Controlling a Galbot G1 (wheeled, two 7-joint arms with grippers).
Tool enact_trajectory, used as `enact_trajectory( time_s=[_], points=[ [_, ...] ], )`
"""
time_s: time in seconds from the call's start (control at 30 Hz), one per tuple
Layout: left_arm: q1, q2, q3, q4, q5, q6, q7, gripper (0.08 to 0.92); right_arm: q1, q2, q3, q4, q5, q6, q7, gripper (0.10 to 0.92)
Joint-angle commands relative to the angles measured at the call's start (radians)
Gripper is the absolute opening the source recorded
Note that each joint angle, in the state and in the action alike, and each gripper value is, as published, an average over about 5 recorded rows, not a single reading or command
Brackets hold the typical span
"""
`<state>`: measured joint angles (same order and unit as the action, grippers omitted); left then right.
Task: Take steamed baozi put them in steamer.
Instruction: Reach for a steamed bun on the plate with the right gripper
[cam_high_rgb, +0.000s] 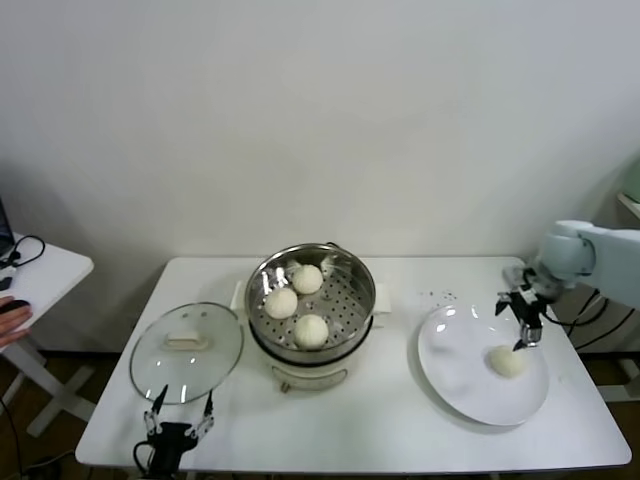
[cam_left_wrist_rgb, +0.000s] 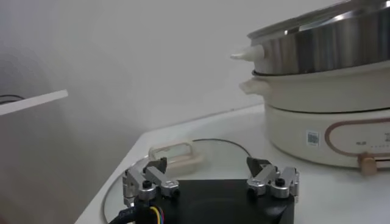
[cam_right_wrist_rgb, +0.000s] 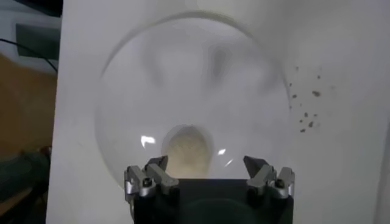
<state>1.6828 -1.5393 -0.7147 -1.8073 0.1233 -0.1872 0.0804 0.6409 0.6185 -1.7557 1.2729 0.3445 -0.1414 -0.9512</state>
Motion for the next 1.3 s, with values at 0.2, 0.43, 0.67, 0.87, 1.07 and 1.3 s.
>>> enact_trajectory(
  time_s=[0.2,0.43,0.67,0.87,1.07,1.3],
  points=[
    [0.004,-0.002,-0.002,0.000,0.004,0.000,0.000,0.823,-0.246,-0.023,0.188,-0.094,-0.102,-0.005,0.019,0.823],
    [0.003,-0.001,0.002,0.003,0.008,0.000,0.001,0.823,-0.274,-0.027,0.221,-0.097,-0.119,-0.008,0.031,0.823],
    [0.006,0.002,0.001,0.002,0.008,-0.001,0.001,0.823,-0.290,-0.030,0.240,-0.095,-0.134,-0.011,0.033,0.823],
    [0.005,0.001,0.004,0.003,0.011,0.001,0.001,0.823,-0.291,-0.042,0.241,-0.080,-0.148,-0.014,0.035,0.823],
    [0.003,0.001,0.006,0.004,0.013,0.000,0.001,0.823,-0.299,-0.039,0.251,-0.084,-0.159,-0.018,0.045,0.822],
    [0.005,0.001,0.003,0.003,0.012,-0.001,0.000,0.823,-0.312,-0.032,0.270,-0.085,-0.167,-0.020,0.054,0.728]
  ],
)
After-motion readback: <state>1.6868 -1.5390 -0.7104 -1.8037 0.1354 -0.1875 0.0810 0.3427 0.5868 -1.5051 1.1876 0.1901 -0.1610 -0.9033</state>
